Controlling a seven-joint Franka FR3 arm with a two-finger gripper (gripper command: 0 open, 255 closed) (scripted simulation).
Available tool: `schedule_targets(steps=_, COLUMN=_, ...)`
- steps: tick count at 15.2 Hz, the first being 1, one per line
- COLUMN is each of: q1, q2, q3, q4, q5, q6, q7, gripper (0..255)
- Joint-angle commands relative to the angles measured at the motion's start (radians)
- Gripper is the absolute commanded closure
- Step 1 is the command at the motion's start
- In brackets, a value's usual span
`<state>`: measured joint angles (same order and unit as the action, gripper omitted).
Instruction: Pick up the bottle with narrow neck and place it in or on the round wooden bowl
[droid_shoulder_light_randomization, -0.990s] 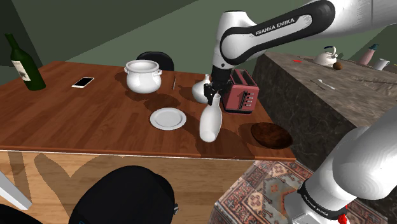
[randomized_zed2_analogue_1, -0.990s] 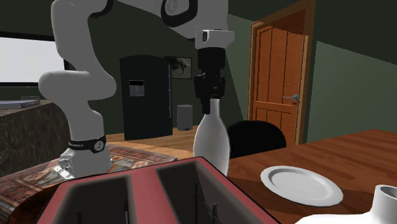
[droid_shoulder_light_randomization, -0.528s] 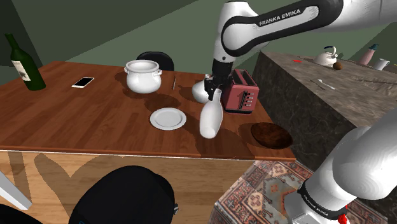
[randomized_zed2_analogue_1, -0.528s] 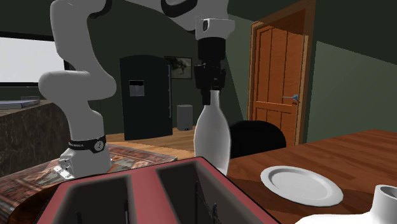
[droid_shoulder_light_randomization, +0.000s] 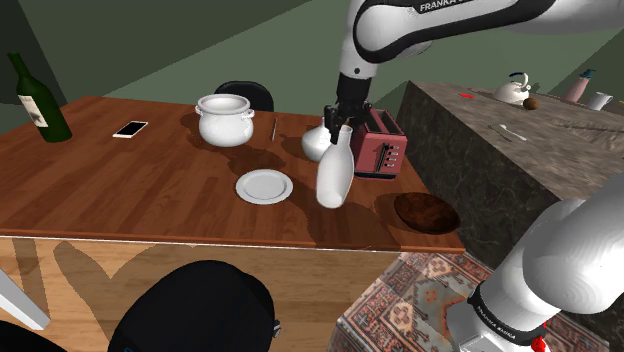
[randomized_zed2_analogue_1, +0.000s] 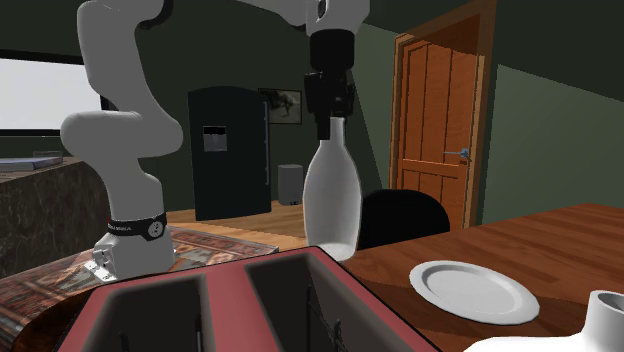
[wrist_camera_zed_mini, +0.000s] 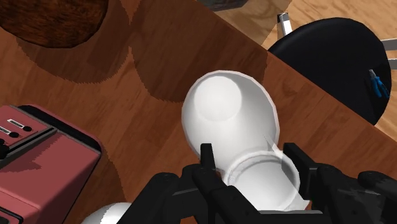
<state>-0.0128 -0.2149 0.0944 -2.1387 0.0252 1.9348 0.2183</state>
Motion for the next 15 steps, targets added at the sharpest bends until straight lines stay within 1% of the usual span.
schedule_targets(steps=1, q1=0.000, q2=-0.002, q3=0.000, q4=0.025, q5=0.000, q6=-0.027, q7=0.000, gripper=255)
schedule_targets(steps=9, q1=-0.001, q2=-0.010, q3=-0.002, q4=0.123, q5=0.000, q6=-0.133, q7=0.001, gripper=255)
schedule_targets(steps=15, q1=-0.040, q2=-0.168, q3=-0.074, q4=0.030, q5=-0.013, q6=-0.199, q7=-0.107, gripper=255)
